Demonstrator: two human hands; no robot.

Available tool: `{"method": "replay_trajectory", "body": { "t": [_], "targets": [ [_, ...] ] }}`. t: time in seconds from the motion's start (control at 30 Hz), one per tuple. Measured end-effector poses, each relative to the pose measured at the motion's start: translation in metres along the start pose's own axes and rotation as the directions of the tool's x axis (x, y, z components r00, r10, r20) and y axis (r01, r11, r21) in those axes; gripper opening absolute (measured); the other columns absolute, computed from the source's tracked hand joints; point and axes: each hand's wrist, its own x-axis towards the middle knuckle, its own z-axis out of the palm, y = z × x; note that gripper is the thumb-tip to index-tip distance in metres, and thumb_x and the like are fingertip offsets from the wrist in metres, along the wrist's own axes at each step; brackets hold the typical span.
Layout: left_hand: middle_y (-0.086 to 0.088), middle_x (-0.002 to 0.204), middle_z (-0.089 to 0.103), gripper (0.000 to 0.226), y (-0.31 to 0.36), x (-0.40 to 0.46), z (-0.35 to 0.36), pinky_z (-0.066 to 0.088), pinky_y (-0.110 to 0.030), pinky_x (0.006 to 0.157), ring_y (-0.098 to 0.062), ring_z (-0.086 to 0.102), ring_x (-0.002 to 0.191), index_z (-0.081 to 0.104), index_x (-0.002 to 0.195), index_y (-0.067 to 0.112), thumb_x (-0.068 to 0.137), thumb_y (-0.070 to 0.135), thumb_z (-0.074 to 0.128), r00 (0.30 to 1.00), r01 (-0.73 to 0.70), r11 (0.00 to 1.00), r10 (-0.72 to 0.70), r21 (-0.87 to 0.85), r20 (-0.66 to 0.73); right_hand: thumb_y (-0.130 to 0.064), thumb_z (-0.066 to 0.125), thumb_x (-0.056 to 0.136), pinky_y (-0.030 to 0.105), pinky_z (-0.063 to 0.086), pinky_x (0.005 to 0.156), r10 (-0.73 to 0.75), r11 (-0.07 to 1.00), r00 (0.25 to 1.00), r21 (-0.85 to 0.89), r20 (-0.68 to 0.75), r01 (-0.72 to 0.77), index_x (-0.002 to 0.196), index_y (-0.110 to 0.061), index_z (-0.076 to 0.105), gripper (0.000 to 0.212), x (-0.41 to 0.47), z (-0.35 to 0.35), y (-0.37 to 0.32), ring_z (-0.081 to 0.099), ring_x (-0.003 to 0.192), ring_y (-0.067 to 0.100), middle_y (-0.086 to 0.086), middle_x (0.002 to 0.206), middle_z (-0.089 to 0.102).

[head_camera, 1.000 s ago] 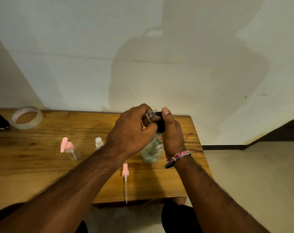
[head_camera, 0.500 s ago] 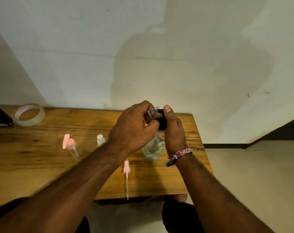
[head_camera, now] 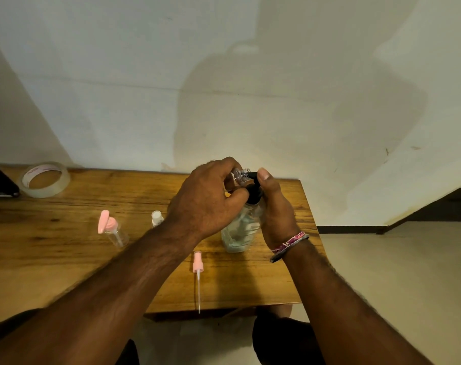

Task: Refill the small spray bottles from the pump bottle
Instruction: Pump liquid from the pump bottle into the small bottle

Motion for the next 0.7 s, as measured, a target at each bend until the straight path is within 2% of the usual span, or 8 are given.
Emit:
{"method": "replay_trajectory", "body": {
  "t": [0.17,0.27,0.33,0.47,0.5,0.57,0.63,0.7],
  "targets": [
    [0.012,0.087,0.061,0.015,-0.0027,0.0000,0.0021,0.047,-0.033,0.068,-0.011,0.056,0.085,0.061,0.100,0.032,0.086,0.032,0.066,1.000,0.001,1.000,-0.001,0.015,0.010,-0.070,0.059,0.076,0.063,0.047,0.105,-0.023,1.000,0.997,0.017,-0.072,0.024,0.089,-0.030,0.082,0.048,0.0023,0.0051,0.0031,0.071,0.103,0.028,0.008,0.097,0.078],
    [0.012,0.088,0.062,0.016,-0.0045,0.0008,0.0036,0.050,-0.034,0.069,-0.012,0.057,0.086,0.061,0.100,0.032,0.085,0.032,0.067,1.000,0.014,1.000,-0.014,0.021,0.021,-0.065,0.057,0.079,0.060,0.051,0.100,-0.065,0.997,0.992,0.023,-0.104,0.068,0.088,-0.027,0.082,0.046,0.0015,0.0081,0.0034,0.071,0.101,0.033,0.010,0.095,0.078],
    [0.012,0.087,0.061,0.016,-0.0046,0.0009,0.0044,0.048,-0.033,0.069,-0.012,0.057,0.085,0.061,0.099,0.032,0.085,0.031,0.068,1.000,0.015,0.999,-0.015,0.028,0.018,-0.064,0.055,0.080,0.053,0.054,0.094,-0.077,0.997,0.991,0.010,-0.110,0.079,0.089,-0.024,0.082,0.048,0.0007,0.0092,0.0017,0.072,0.098,0.029,0.010,0.094,0.078],
    [0.011,0.087,0.061,0.014,-0.0026,0.0010,0.0036,0.046,-0.032,0.068,-0.012,0.056,0.085,0.061,0.099,0.031,0.088,0.030,0.068,1.000,0.011,1.000,-0.011,0.022,0.006,-0.066,0.052,0.080,0.028,0.055,0.081,-0.089,0.996,0.992,-0.026,-0.094,0.087,0.091,-0.023,0.081,0.052,-0.0020,0.0088,0.0000,0.073,0.094,0.015,0.006,0.094,0.079],
    [0.012,0.087,0.061,0.013,-0.0016,0.0011,0.0034,0.045,-0.031,0.068,-0.012,0.056,0.085,0.060,0.099,0.031,0.088,0.029,0.068,1.000,0.006,1.000,-0.006,0.016,0.002,-0.067,0.051,0.081,0.029,0.056,0.083,-0.092,0.996,0.992,-0.030,-0.085,0.089,0.092,-0.025,0.081,0.053,-0.0031,0.0088,-0.0008,0.074,0.097,0.016,0.005,0.096,0.079],
    [0.012,0.087,0.060,0.013,0.0004,0.0011,0.0024,0.043,-0.031,0.068,-0.012,0.055,0.084,0.059,0.099,0.032,0.089,0.029,0.068,1.000,-0.004,1.000,0.004,0.013,-0.005,-0.068,0.049,0.085,0.044,0.056,0.096,-0.102,0.995,0.993,-0.028,-0.064,0.101,0.097,-0.025,0.081,0.055,-0.0043,0.0092,-0.0015,0.073,0.105,0.023,0.008,0.102,0.079],
    [0.012,0.087,0.060,0.014,0.0016,0.0015,0.0020,0.042,-0.030,0.067,-0.012,0.055,0.084,0.059,0.099,0.031,0.090,0.029,0.069,1.000,-0.006,1.000,0.006,0.013,-0.008,-0.069,0.048,0.088,0.057,0.049,0.105,-0.113,0.994,0.992,-0.014,-0.052,0.112,0.099,-0.026,0.081,0.055,-0.0052,0.0091,-0.0025,0.071,0.109,0.028,0.010,0.105,0.078],
    [0.012,0.087,0.060,0.014,0.0018,0.0018,0.0020,0.043,-0.030,0.068,-0.011,0.055,0.085,0.060,0.099,0.030,0.090,0.030,0.070,1.000,-0.006,1.000,0.006,0.015,-0.009,-0.070,0.048,0.088,0.060,0.046,0.108,-0.111,0.994,0.993,-0.005,-0.041,0.111,0.099,-0.028,0.081,0.054,-0.0051,0.0082,-0.0022,0.071,0.111,0.028,0.010,0.106,0.078]
  ]
}}
